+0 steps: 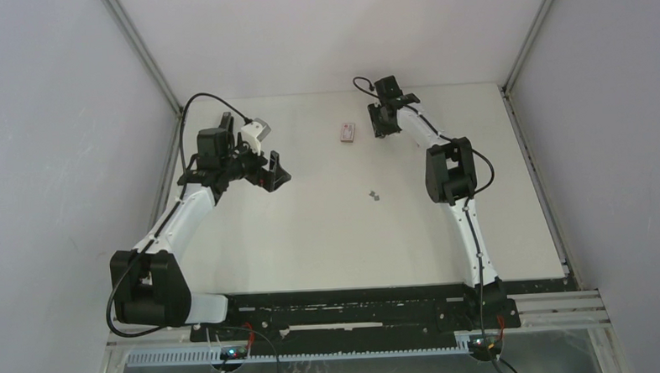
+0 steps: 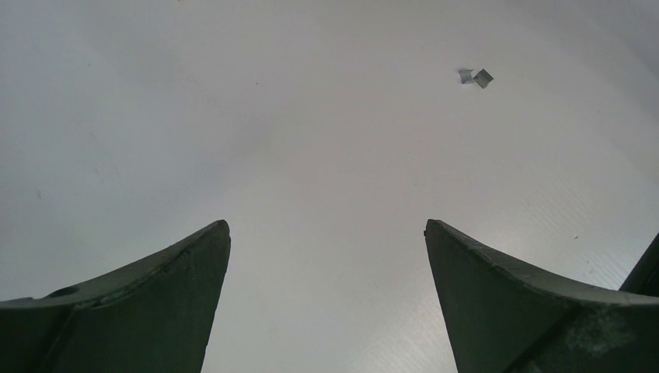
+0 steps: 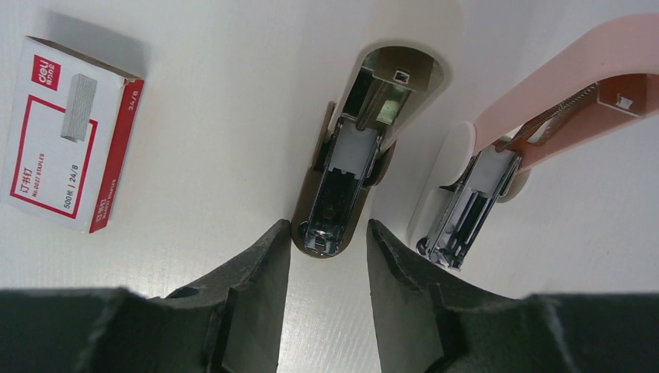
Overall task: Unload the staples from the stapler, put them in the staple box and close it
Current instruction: Place the stapler at the center of the board.
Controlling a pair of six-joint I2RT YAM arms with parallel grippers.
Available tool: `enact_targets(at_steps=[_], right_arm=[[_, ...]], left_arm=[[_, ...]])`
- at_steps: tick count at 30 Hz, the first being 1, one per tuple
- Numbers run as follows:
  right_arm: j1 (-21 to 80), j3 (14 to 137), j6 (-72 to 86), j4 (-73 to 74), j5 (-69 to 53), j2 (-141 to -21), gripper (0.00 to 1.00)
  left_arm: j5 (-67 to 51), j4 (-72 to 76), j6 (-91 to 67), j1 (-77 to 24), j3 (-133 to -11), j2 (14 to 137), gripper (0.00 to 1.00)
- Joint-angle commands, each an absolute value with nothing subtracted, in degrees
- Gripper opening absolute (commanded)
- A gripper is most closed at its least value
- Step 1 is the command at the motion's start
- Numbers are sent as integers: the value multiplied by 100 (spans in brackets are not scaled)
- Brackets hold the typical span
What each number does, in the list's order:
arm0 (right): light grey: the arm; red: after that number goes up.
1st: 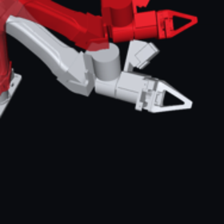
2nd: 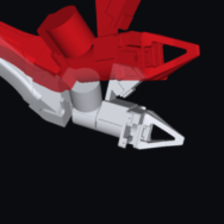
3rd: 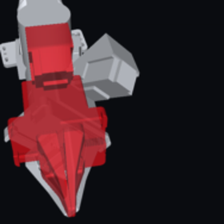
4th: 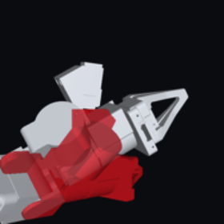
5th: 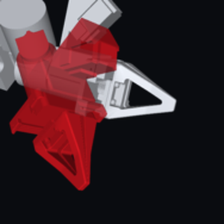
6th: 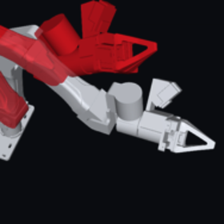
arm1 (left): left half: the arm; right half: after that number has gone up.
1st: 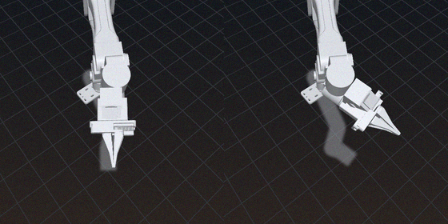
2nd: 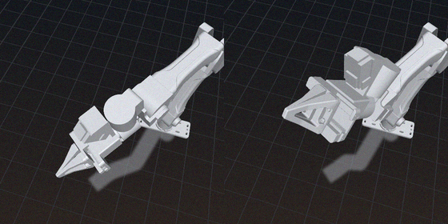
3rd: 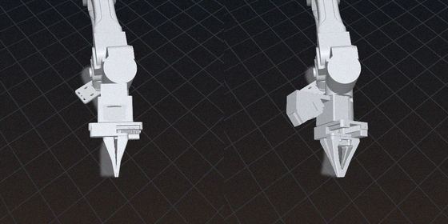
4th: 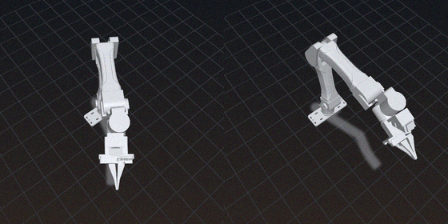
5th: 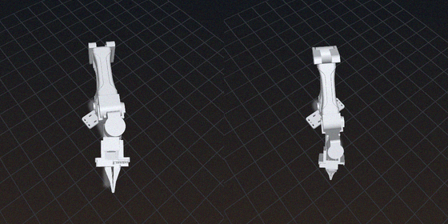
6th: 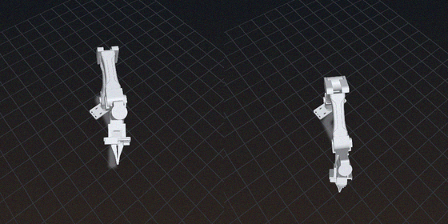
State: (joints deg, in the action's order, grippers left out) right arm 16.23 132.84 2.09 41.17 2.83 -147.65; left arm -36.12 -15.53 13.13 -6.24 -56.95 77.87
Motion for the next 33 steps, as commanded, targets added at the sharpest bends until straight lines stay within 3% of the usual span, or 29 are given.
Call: enact_targets(at_steps=[1,8,20,28,33], right_arm=[[1643,13518,175,4086,405,-14774,40],[1644,13526,174,4081,346,-14761,41],[1891,12580,89,4023,363,-13512,60],[2019,11510,-23,4068,153,-12492,70],[2122,10790,-308,4007,50,-11762,83]], left_arm=[[-3639,-1385,1396,-590,-5674,7646,100],[-3527,-1380,1369,-594,-5699,7675,100],[-1572,-1465,1173,-416,-6386,7993,100],[-1161,-1856,984,190,-7766,9047,100],[-970,-2496,756,445,-9248,10116,100]])
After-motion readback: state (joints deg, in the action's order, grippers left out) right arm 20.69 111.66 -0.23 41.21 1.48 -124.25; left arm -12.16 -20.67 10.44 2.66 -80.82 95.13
